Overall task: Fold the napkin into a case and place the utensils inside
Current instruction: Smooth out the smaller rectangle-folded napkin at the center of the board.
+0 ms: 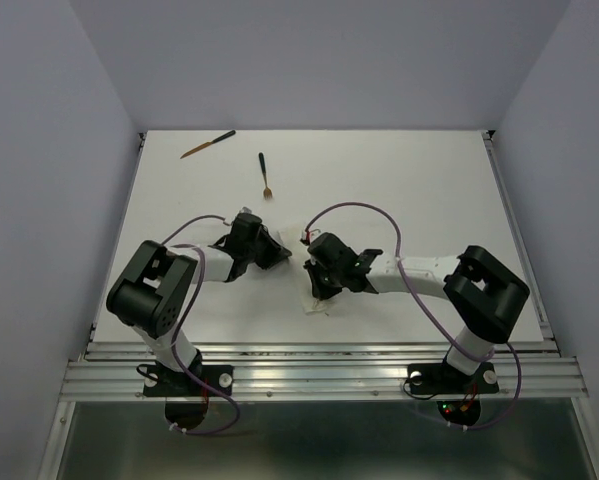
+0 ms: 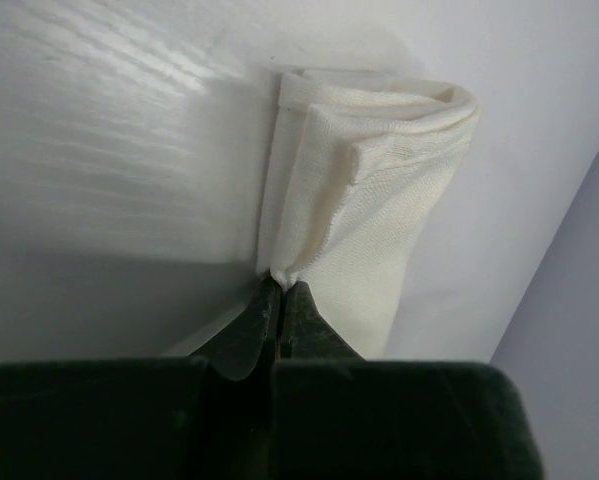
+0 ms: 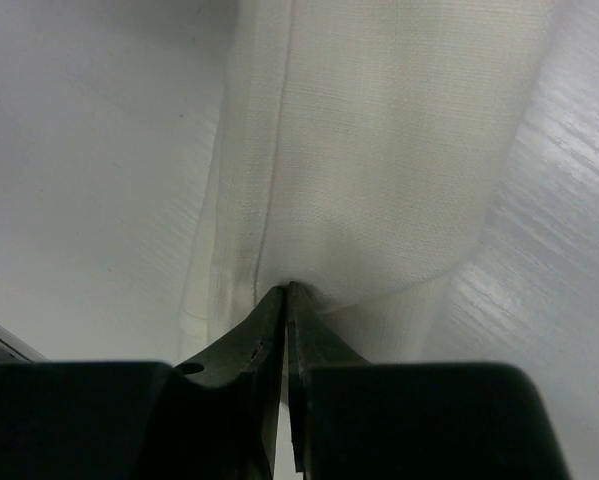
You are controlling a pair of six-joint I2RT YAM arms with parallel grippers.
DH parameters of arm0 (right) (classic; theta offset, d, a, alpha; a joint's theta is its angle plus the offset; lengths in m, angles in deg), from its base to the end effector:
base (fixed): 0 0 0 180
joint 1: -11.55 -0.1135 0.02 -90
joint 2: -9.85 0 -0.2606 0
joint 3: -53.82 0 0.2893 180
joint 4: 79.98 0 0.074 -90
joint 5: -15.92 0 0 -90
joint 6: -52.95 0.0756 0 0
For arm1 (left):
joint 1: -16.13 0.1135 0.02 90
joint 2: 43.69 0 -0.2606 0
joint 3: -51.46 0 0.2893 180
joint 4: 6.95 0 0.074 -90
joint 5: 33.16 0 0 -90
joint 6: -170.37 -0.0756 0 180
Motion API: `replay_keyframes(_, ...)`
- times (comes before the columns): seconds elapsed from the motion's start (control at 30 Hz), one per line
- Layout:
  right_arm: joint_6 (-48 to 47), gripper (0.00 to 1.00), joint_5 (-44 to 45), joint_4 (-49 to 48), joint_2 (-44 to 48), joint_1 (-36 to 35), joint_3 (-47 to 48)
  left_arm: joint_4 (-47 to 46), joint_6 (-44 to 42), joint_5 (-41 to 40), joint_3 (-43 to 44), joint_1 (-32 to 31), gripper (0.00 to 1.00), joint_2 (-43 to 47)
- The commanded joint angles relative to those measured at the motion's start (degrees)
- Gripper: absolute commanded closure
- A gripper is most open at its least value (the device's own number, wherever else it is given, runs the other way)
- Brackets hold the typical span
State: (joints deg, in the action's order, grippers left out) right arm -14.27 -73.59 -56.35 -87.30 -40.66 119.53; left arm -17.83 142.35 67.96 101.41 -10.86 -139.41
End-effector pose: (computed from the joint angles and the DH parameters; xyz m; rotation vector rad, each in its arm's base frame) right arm 0.2364 0.3038 0.0985 -0.6595 2.5251 0.4910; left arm 0.3225 -0.1806 0.0807 -0.6002 2.3063 -1.0355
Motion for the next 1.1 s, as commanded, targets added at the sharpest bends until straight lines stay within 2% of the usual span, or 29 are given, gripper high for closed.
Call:
replay_keyframes(0.0, -3.6, 0.9, 9.3, 0.1, -1.9, -0.4, -2.8, 3.5, -1.2, -0.6, -3.8, -0.1, 1.0, 4.4)
replay_keyframes(0.17, -4.2, 0.9, 15.4, -8.5, 4.2, -0.4, -7.2, 4.3, -0.5, -1.3, -7.0, -0.2, 1.0, 7.6)
replay_keyframes(0.43, -6.5, 0.91, 15.3, -12.5, 10.5, -0.4, -7.1, 4.2, 2.3, -1.1, -10.2, -0.4, 1.0, 10.3)
replay_keyframes(0.5, -6.4, 0.91, 13.8, -11.8, 10.9, -0.4, -6.8, 4.5, 1.9, -0.6, -10.4, -0.4, 0.9, 10.6)
replay_keyframes(0.53, -6.2, 0.91, 12.8, -11.1, 11.6, -0.4, -6.5, 5.0, 1.3, -0.1, -10.3, -0.4, 0.79, 10.7)
replay_keyframes(0.67, -4.0, 0.89, 12.5, -8.1, 13.6, -0.4, -5.1, 7.6, -0.4, -0.2, -9.6, -0.4, 0.54, 13.7)
replay_keyframes(0.7, -2.3, 0.89, 12.3, -7.1, 13.6, -0.4, -4.2, 8.4, -0.8, -1.2, -9.2, -0.4, 0.41, 15.8)
replay_keyframes(0.77, -0.3, 0.89, 11.4, -2.9, 12.7, -0.4, -1.1, 11.9, -2.3, -3.4, -8.5, -0.4, 0.35, 17.9)
replay_keyframes(0.87, 3.6, 0.9, 8.5, 0.2, 10.8, -0.4, 0.4, 16.9, -3.5, -5.8, -7.0, -0.4, 0.35, 22.0)
replay_keyframes(0.93, 5.6, 0.9, 7.2, 0.3, 11.2, -0.4, -0.1, 18.8, -4.4, -8.2, -6.2, -0.4, 0.39, 24.6)
replay_keyframes(1.03, 7.5, 0.9, 6.5, 0.8, 12.1, -0.4, -1.2, 20.5, -5.5, -10.4, -4.8, -0.4, 0.5, 26.6)
replay_keyframes(1.07, 7.9, 0.9, 6.5, 1.5, 12.2, -0.4, -1.3, 20.6, -5.8, -10.6, -4.4, -0.3, 0.6, 26.6)
